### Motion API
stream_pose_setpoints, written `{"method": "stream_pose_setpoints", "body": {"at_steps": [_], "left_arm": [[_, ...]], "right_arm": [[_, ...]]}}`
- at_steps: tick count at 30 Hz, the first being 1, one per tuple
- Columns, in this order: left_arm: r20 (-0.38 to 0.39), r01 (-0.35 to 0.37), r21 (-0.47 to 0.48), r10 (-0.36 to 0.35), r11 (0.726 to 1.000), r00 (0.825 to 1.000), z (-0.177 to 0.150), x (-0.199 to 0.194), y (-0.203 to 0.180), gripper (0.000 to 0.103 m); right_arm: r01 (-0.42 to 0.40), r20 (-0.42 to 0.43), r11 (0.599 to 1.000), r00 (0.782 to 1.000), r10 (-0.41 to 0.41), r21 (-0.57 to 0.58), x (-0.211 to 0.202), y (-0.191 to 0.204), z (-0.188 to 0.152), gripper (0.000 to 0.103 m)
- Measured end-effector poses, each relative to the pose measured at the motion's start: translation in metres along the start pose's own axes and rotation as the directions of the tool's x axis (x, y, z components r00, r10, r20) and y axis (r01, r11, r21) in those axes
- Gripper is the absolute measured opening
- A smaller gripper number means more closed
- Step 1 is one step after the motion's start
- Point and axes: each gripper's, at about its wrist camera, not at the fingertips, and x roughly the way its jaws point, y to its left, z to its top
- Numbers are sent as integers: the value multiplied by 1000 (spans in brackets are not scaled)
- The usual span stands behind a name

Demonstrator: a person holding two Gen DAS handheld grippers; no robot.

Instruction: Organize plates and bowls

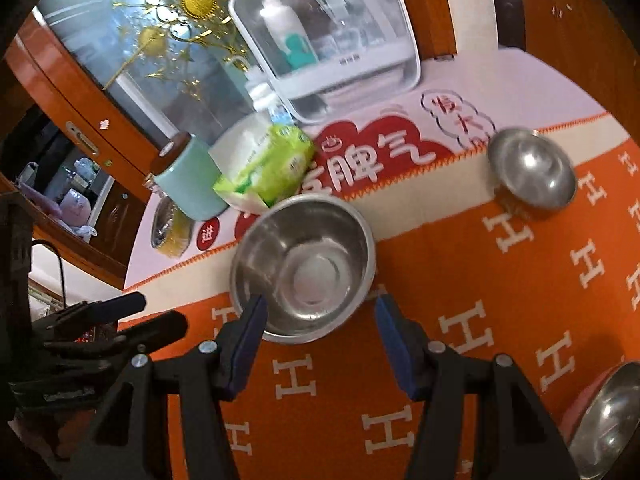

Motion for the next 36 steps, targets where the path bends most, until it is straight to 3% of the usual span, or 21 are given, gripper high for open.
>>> {"method": "stream_pose_setpoints", "body": {"at_steps": [16,19,21,25,30,36], "left_arm": [[-59,64,-43,-67,997,996,8,69,3,78],[-71,75,-56,-79,996,994,8,76,4,73],[-91,89,-69,-95,994,991,8,82,5,64],[-103,106,-81,-114,991,988,6,89,2,57],[-98,149,-88,-157,985,983,5,91,-5,36],[-89,160,-113,-170,981,981,4,89,-4,30]], "right_arm": [[-30,-31,999,999,29,-12,50,-8,-16,57],[-34,-33,999,999,34,-6,55,-10,-16,56],[-32,-38,999,999,31,-11,59,-11,-16,51],[-27,-49,1000,998,27,-13,64,-12,-16,41],[-31,-52,999,998,30,-14,67,-13,-16,28],[-15,-54,1000,998,15,4,65,-15,-17,27]]}}
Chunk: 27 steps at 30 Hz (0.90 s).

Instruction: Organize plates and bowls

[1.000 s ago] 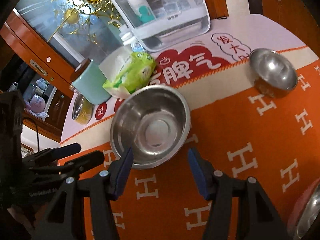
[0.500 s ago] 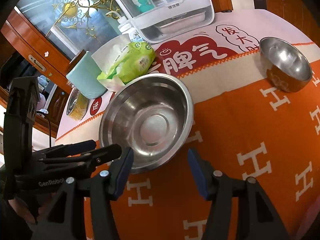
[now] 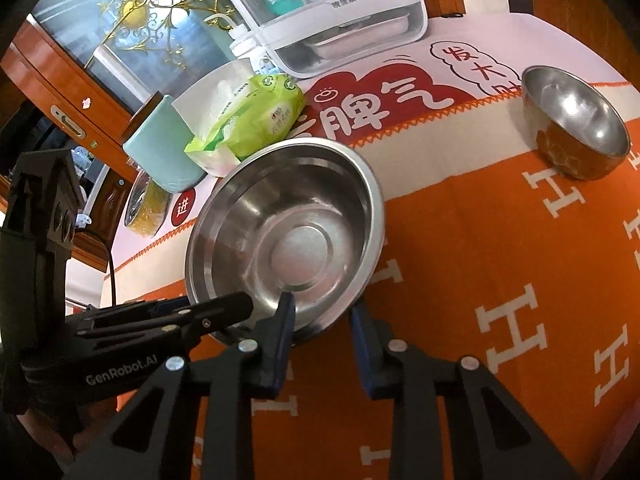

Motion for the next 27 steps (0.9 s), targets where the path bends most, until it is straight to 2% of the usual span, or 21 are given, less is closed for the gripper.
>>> {"method": "stream_pose_setpoints", "body": {"at_steps": [9,18,27], "left_arm": [[-1,4,-14,-4,1000,1000,-17,-13,0,30],[14,4,-22,-3,1000,1000,-49,-41,-5,30],[79,-20,7,20,1000,997,-81,-90,-21,30]], "right_arm": [[3,-17,1000,1000,-3,6,-9,3,-10,27],[-10,-22,1000,1000,10,-2,-36,12,-32,27],[-38,32,999,999,39,-36,-78,26,-52,27]]}}
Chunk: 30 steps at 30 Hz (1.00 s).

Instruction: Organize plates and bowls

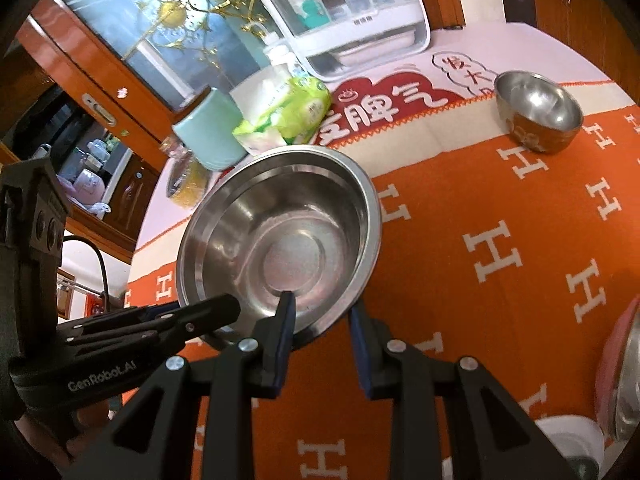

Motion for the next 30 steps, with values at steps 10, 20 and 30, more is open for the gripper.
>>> {"method": "stream_pose_setpoints", "body": {"at_steps": [10,20,30], "left_arm": [[90,-8,10,7,1000,996,-41,-52,-18,30],[141,-33,-38,38,999,989,-96,-85,-35,31],[149,-36,-154,60,987,987,-155,-104,-47,31]], "right_arm": [[-32,77,999,996,35,-41,-53,11,-28,27],[-71,83,990,993,81,-120,-88,16,-62,27],[-112,18,971,993,118,-211,-115,13,-95,27]]}}
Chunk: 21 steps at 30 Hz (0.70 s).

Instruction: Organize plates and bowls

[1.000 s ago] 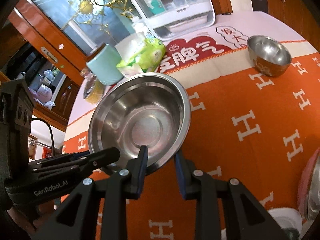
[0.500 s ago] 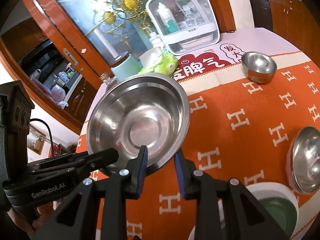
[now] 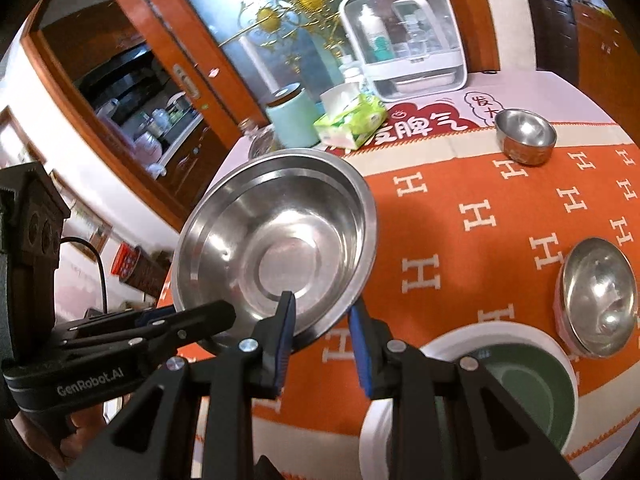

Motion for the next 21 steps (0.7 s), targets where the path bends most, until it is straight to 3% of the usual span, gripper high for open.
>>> {"method": "stream_pose_setpoints", "body": {"at_steps": [11,21], "left_arm": [[-31,-26,-130,22,991,999,-60,-6,12,31],[-95,-54,-221,34,974,995,-107,8,31,31]], "right_arm": [[-52,-122,995,992,41,-88,-3,8,-36,27],[-87,-249,990,967,58,-108,14,12,-72,27]]}}
